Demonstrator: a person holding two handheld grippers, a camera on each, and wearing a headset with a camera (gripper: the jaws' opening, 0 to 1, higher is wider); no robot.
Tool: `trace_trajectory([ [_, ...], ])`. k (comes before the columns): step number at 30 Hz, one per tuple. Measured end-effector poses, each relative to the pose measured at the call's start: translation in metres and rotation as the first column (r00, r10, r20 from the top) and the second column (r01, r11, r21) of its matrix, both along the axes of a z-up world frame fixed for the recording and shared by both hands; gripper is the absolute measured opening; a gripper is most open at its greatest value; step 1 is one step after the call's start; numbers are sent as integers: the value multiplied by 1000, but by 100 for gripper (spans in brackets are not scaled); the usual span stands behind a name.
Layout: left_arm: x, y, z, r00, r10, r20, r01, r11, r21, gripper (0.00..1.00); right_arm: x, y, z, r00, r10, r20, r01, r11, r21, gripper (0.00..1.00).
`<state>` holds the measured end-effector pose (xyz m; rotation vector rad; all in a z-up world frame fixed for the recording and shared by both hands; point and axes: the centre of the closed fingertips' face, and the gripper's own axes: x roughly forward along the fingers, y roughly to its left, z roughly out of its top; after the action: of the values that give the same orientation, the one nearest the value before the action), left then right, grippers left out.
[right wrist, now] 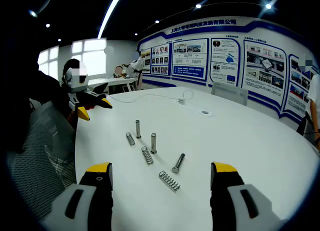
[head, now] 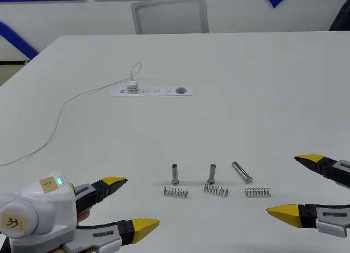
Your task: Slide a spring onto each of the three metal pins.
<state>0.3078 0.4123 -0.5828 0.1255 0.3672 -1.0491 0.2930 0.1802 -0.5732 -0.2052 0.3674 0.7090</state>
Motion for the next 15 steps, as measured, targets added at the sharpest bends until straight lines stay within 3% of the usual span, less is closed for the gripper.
trace_trajectory([
  [15, 0, 1, 1, 1000, 19, -8, -19, 1000, -9, 67, 1, 3, -1, 1000, 4, -7, -4, 1000, 2, 80],
])
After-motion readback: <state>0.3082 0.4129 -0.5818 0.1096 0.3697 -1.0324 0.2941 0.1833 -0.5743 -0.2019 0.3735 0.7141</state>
